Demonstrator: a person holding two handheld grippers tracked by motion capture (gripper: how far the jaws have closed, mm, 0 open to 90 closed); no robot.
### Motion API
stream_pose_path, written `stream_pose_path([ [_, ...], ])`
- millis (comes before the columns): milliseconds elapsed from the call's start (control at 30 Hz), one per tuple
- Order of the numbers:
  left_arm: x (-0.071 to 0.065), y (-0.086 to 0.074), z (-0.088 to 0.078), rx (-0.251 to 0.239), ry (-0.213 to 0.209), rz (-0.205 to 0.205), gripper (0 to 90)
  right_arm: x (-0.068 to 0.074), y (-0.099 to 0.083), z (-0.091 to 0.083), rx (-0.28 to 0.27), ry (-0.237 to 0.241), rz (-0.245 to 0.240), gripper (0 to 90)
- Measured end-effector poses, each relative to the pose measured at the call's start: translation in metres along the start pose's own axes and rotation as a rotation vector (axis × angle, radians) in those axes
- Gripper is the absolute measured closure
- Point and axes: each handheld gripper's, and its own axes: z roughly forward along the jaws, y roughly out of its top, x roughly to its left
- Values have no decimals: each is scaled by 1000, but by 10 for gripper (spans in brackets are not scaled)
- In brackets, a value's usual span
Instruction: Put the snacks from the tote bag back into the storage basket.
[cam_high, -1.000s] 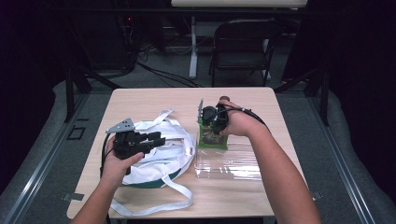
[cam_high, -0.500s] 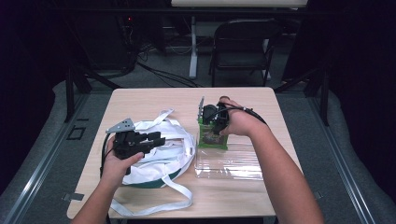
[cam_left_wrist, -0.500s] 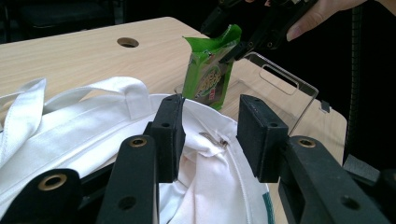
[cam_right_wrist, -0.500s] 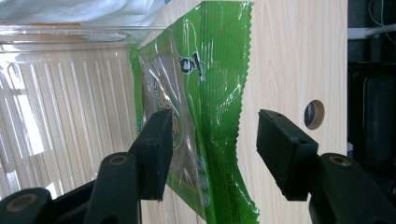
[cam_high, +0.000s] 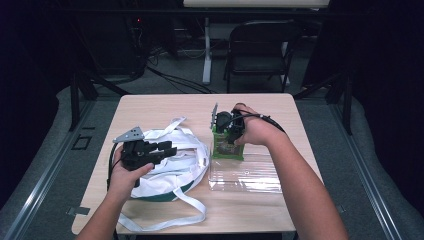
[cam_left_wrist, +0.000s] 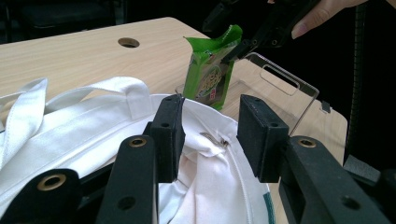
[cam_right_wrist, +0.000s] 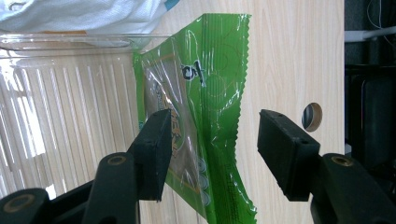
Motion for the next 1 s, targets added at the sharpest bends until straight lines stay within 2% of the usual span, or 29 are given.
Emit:
stream_pose_path([
  [467,1,0,0,-2,1,0,609,2,-3,-8,-13,-2,16,451],
  [1000,2,1,-1,-5,7,-9,603,7,-11,-38,-82,-20,47,448],
])
